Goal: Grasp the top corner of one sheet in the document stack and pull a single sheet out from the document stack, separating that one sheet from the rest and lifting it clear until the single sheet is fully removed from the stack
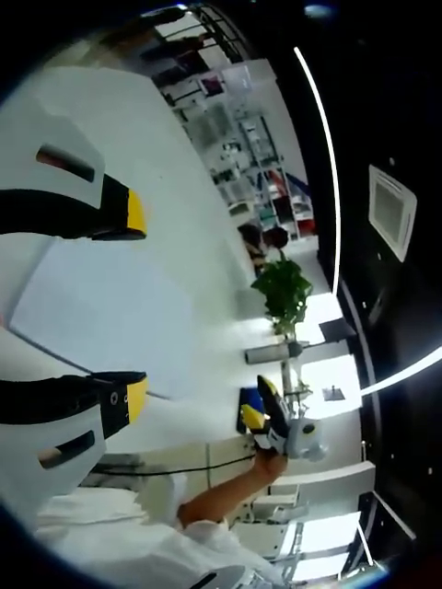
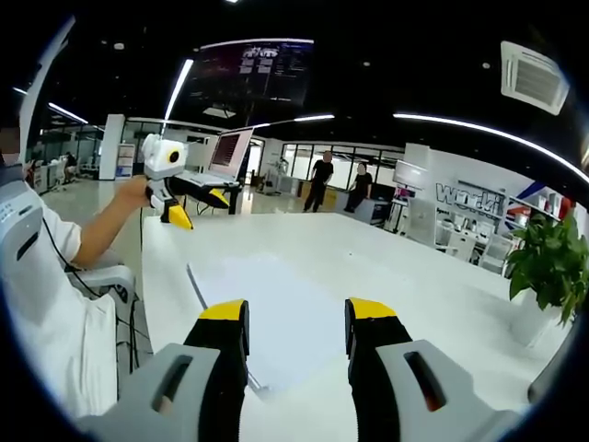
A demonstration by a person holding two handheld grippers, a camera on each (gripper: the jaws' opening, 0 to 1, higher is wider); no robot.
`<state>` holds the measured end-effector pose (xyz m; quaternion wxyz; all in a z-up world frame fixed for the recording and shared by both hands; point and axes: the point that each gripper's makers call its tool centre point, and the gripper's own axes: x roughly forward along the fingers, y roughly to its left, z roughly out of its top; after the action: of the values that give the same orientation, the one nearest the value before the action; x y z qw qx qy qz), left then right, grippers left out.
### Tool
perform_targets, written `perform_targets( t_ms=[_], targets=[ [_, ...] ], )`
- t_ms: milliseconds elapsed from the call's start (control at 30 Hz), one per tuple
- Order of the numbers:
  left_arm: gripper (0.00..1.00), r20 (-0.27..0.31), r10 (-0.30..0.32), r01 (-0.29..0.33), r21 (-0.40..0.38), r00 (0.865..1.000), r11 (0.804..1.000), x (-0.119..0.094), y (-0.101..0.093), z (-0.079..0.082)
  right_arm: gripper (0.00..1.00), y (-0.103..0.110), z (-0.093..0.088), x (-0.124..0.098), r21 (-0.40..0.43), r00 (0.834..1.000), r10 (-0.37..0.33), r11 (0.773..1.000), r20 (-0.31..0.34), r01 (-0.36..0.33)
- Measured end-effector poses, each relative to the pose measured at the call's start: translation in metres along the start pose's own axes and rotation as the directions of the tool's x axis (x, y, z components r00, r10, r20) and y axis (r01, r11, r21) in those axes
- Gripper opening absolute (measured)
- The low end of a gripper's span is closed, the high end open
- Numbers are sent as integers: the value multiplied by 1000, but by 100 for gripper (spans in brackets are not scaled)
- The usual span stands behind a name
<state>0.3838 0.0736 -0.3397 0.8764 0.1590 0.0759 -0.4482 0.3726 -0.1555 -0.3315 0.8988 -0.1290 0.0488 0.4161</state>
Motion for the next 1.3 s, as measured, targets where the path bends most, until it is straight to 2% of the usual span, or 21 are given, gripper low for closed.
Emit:
perform_targets(
  t_ms=[400, 1300],
  targets=[
    [58, -28, -20, 20, 12, 999, 1000, 7, -7, -4, 42, 1, -4, 0, 2, 1000, 0, 1000, -5, 0],
    [57, -64, -57, 59, 20, 996, 998, 19, -9, -7, 41, -3, -4, 0, -3, 1000, 2, 1000, -16, -2]
  ],
)
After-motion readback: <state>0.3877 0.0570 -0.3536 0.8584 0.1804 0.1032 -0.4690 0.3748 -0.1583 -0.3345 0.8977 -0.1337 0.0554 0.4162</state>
